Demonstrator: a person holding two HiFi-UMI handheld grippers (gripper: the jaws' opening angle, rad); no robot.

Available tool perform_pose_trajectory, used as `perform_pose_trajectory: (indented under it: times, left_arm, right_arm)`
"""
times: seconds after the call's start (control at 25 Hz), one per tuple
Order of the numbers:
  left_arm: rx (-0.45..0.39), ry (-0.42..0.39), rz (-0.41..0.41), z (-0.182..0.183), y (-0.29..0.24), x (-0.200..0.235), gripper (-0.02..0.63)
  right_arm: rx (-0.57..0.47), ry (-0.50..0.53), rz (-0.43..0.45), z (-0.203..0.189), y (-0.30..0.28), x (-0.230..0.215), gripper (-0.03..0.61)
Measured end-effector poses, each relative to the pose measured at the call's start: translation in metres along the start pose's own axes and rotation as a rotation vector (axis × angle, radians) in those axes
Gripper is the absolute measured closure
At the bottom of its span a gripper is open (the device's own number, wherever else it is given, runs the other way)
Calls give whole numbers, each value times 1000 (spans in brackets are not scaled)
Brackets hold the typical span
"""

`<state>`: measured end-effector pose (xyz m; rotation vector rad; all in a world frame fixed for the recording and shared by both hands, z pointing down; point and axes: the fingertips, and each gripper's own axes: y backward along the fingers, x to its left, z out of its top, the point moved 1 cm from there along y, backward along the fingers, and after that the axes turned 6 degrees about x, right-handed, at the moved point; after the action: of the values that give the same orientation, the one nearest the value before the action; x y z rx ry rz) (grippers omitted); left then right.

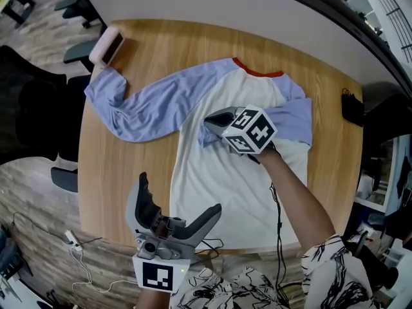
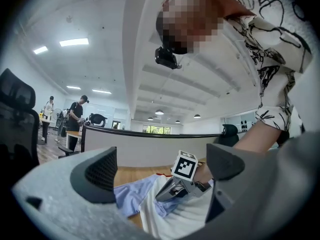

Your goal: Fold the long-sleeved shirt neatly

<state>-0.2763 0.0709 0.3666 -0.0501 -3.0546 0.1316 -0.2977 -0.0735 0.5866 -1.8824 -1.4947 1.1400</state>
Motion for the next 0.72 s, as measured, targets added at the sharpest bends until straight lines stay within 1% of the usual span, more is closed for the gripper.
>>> perform_pose_trajectory:
  times: [0.04, 0.12, 0.2, 0.24, 0.28, 0.36, 0.4, 0.44, 0.48, 0.56, 0.72]
  left_arm:
    - [6, 0, 5, -1, 1, 3, 66]
    - [14, 7, 18, -2, 5, 11, 66]
    - [13, 9, 27, 0, 9, 18, 66]
    - [9, 10, 31, 1, 10, 21, 66]
    - [6, 11, 33, 1, 10, 24, 66]
    - [11, 14, 38, 0, 11, 28, 66]
    - [15, 15, 40, -1, 11, 28, 66]
    - [16, 18, 41, -1, 11, 29, 66]
    - [15, 19, 42, -1, 10, 28, 66]
    - [14, 17, 43, -1, 10, 29, 66]
    - [46, 16, 67, -7, 11, 38, 66]
  right_arm:
    - [6, -5, 15, 3, -1, 0, 563]
    - [-13, -8, 30, 12, 3, 3, 563]
    - [-30, 27, 17, 19, 13, 4, 561]
    - [-19, 52, 10, 20, 15, 4, 546]
    - [2, 71, 10, 17, 13, 3, 502]
    - [45, 76, 23, 8, 1, 0, 495]
    - [60, 70, 24, 4, -5, -2, 497]
    - [69, 65, 19, 0, -9, -4, 519]
    - [71, 61, 10, -1, -10, -7, 555]
    - [46, 49, -10, 5, -7, -13, 557]
    - [-73, 30, -81, 39, 13, -24, 558]
